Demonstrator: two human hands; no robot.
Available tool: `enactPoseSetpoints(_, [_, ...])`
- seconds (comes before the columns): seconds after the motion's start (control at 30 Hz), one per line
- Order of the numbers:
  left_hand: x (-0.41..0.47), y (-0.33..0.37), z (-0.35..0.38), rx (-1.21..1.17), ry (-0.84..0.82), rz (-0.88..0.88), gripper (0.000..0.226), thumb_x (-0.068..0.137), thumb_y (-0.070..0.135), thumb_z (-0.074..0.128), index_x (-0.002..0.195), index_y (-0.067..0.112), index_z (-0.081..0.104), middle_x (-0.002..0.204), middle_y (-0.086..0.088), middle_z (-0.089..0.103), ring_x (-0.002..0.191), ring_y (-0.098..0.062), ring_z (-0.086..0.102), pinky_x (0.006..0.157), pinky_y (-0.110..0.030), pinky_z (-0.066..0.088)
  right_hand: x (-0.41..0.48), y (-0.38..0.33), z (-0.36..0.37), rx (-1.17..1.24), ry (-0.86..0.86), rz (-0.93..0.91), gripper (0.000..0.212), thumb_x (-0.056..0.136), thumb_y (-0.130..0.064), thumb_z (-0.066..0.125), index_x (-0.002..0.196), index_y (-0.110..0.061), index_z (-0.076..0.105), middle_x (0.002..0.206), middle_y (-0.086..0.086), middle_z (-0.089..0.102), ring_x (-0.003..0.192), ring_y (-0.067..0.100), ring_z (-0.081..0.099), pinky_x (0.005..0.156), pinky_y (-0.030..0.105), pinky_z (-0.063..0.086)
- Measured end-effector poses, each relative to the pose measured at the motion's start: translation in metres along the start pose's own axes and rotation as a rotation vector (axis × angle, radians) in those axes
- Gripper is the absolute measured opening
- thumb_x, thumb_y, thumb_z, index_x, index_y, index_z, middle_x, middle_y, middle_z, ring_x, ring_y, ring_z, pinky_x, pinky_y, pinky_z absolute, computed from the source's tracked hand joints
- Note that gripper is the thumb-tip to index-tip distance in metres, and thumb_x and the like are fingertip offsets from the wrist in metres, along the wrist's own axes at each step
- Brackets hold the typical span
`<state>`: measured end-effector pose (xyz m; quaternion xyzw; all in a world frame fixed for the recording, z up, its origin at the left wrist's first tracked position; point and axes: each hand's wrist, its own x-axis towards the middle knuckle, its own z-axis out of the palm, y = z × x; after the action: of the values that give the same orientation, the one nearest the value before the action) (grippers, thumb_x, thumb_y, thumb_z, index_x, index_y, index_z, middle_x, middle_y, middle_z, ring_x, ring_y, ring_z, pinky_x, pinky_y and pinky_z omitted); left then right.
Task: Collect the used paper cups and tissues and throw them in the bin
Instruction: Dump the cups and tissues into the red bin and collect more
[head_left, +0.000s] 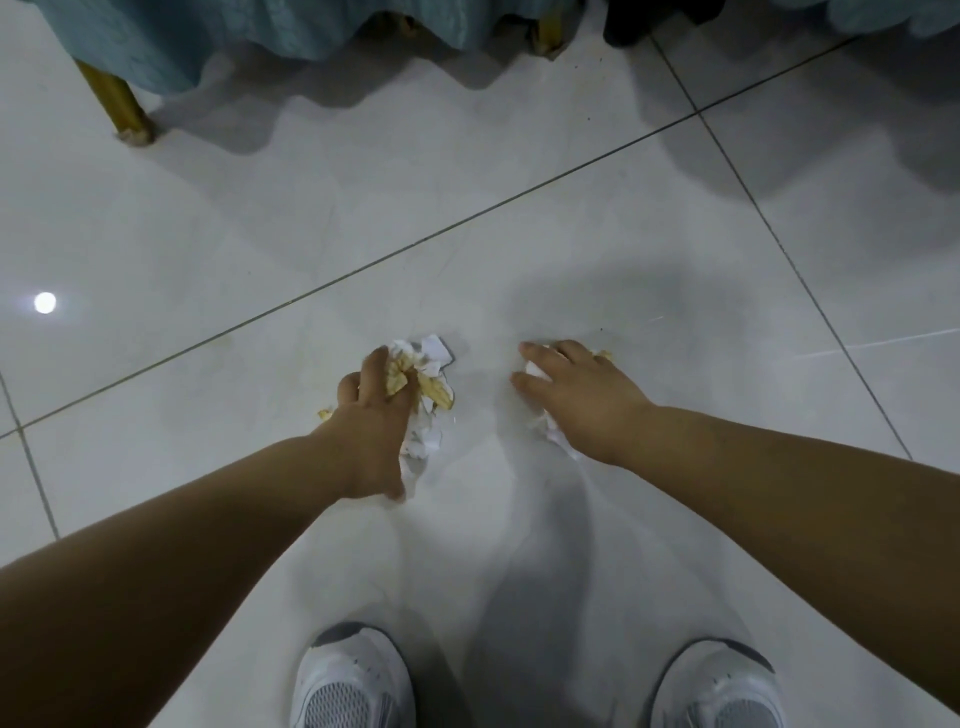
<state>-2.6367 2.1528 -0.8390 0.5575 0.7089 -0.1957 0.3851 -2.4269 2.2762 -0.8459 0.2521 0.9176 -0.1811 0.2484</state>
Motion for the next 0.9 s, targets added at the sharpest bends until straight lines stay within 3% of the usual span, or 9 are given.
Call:
enactPoseSetpoints(0.07, [-0.002,0.001,-0.002,0.124,0.012,0.001,0.114,0.07,0.037,0.078,0.15,0.02,-0.002,0.149,-0.013,-0.013,0.134,-0.037,0.016,0.104,-0.039,0.04,-0.004,0.002,0.0,-0.015,-0.004,0.014,0.049,0.092,-0.022,0.056,0.138,-0.017,0.04,0.155,0.007,0.017,0.133,0.031,0.028,0.094,0.036,0.038])
enactPoseSetpoints(0.17, [0.0,0.002,-0.004,0.197,0.096,0.007,0.082,0.087,0.023,0.063,0.15,0.018,0.011,0.148,-0.012,0.008,0.127,-0.031,0.03,0.098,-0.032,0.043,-0.011,0.006,0.003,0.065,0.033,0.068,0.043,0.088,-0.02,0.063,0.129,-0.016,0.048,0.14,0.006,0.036,0.114,0.029,0.041,0.074,0.028,0.038])
enactPoseSetpoints(0.3, [0.007,0.006,-0.01,0.111,0.147,0.02,0.051,0.092,0.023,0.055,0.14,0.016,0.037,0.134,-0.009,0.032,0.117,-0.026,0.041,0.094,-0.032,0.045,-0.027,0.014,0.001,0.266,0.035,0.186,0.051,0.085,-0.031,0.068,0.131,-0.019,0.052,0.135,0.004,0.041,0.112,0.027,0.043,0.088,0.029,0.042])
enactPoseSetpoints(0.4, [0.008,0.022,-0.021,0.034,0.161,0.076,0.051,0.088,0.037,0.06,0.133,0.014,0.048,0.123,-0.011,0.043,0.112,-0.029,0.047,0.091,-0.035,0.045,-0.044,0.025,-0.002,0.388,0.09,0.267,0.05,0.083,-0.021,0.07,0.13,-0.018,0.055,0.135,0.005,0.042,0.116,0.028,0.043,0.097,0.031,0.041])
enactPoseSetpoints(0.53, [0.013,0.064,-0.044,0.04,0.248,0.205,0.05,0.088,0.032,0.059,0.132,0.011,0.049,0.122,-0.014,0.046,0.109,-0.033,0.048,0.087,-0.037,0.043,-0.078,0.047,-0.013,0.586,0.298,0.444,0.042,0.08,0.001,0.064,0.12,-0.011,0.063,0.129,0.011,0.048,0.115,0.03,0.049,0.102,0.036,0.041])
enactPoseSetpoints(0.7, [0.014,0.14,-0.071,0.073,0.301,0.381,0.043,0.087,0.024,0.058,0.125,0.005,0.051,0.123,-0.014,0.041,0.107,-0.032,0.049,0.082,-0.034,0.041,-0.141,0.067,-0.025,0.62,0.484,0.639,0.039,0.083,0.0,0.053,0.119,-0.011,0.063,0.128,0.009,0.049,0.112,0.025,0.052,0.096,0.026,0.042])
enactPoseSetpoints(0.8, [0.008,0.184,-0.076,0.06,0.287,0.506,0.035,0.086,0.024,0.06,0.114,0.004,0.054,0.124,-0.009,0.037,0.084,-0.025,0.049,0.07,-0.027,0.036,-0.185,0.072,-0.017,0.621,0.524,0.735,0.039,0.083,0.002,0.05,0.117,-0.012,0.064,0.127,0.007,0.049,0.11,0.023,0.052,0.091,0.024,0.041])
enactPoseSetpoints(0.9, [0.004,0.225,-0.077,0.086,0.252,0.637,0.032,0.086,0.025,0.06,0.111,0.006,0.054,0.124,-0.002,0.04,0.084,-0.022,0.053,0.069,-0.025,0.033,-0.233,0.075,-0.002,0.619,0.499,0.796,0.04,0.081,0.001,0.055,0.117,-0.011,0.065,0.125,0.007,0.05,0.107,0.027,0.055,0.093,0.033,0.046])
